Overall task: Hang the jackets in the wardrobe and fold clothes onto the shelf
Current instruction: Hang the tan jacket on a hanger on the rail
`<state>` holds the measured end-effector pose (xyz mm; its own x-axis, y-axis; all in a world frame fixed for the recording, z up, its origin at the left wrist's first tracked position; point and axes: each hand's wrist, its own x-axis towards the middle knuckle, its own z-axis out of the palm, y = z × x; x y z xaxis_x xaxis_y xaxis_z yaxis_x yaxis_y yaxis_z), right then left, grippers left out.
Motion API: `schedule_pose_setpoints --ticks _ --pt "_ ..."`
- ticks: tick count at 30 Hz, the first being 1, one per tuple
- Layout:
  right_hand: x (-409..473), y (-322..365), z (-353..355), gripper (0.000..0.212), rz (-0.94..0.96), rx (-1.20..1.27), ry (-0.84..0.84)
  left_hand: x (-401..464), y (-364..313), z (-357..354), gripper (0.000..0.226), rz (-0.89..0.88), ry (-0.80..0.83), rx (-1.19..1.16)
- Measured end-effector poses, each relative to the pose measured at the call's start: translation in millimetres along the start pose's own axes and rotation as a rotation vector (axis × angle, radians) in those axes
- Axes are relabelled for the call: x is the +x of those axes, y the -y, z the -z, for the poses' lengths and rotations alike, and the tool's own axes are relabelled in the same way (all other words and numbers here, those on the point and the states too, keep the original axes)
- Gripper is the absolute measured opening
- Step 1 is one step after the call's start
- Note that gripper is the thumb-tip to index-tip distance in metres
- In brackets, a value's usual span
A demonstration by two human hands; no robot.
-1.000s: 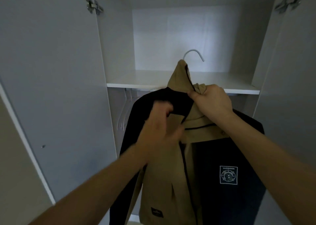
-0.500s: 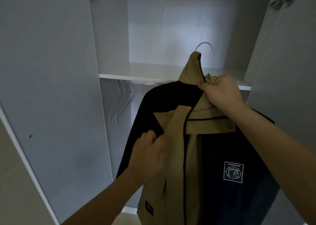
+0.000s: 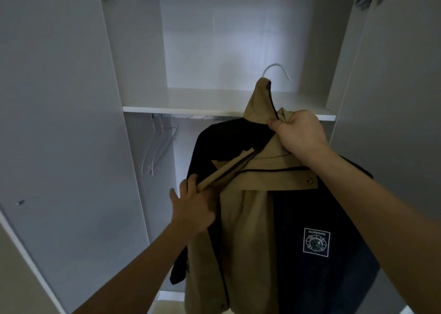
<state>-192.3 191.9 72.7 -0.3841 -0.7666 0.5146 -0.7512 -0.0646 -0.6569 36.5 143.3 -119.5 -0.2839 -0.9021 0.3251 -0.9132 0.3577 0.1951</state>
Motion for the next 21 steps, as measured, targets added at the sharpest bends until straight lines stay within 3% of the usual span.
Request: schedule_pose_setpoints --ticks 2,4,7,9,12,14,15,18,21 --pt "-0.3 1.6 -3.6 0.05 0.015 -0.009 -0.003 5.6 -17.5 -10.9 0.085 -0.013 0.234 -0.328" --pt "-0.5 2.1 -5.9 0.05 0.033 -0.022 -0.01 8.1 -35.5 -23.1 0.094 -0.06 0.34 -0.445" --pt "-2.1 -1.0 -8.8 0.046 0.057 -0.053 -0.045 11.1 -42.9 -38.4 0.08 0.068 0.369 -0.427" --pt "-4.1 -4.5 -8.5 0.037 0.064 -0.103 -0.085 8.2 -39.2 -44.1 0.06 0.136 0.397 -0.556" --pt "-6.8 -13.1 -4.7 0.035 0.087 -0.096 -0.182 -3.8 -23.7 -49.2 0.015 0.192 0.216 -1.074" --pt "-11.1 -21.0 -3.5 0.048 0.183 -0.103 -0.276 -8.8 -17.2 -41.3 0.022 0.342 0.112 -1.467" --pt "-14.4 -24.5 -3.6 0.049 0.239 -0.154 -0.312 -8.2 -15.6 -35.3 0.025 0.375 0.03 -1.534" --pt "-26.5 -40.9 -9.7 0.049 0.396 -0.385 -0.293 3.0 -13.9 -8.2 0.032 0.267 -0.246 -1.188" --pt "-35.3 -64.6 -17.3 0.029 0.475 -0.552 -0.042 17.3 -9.7 23.1 0.025 0.053 -0.381 -0.915"
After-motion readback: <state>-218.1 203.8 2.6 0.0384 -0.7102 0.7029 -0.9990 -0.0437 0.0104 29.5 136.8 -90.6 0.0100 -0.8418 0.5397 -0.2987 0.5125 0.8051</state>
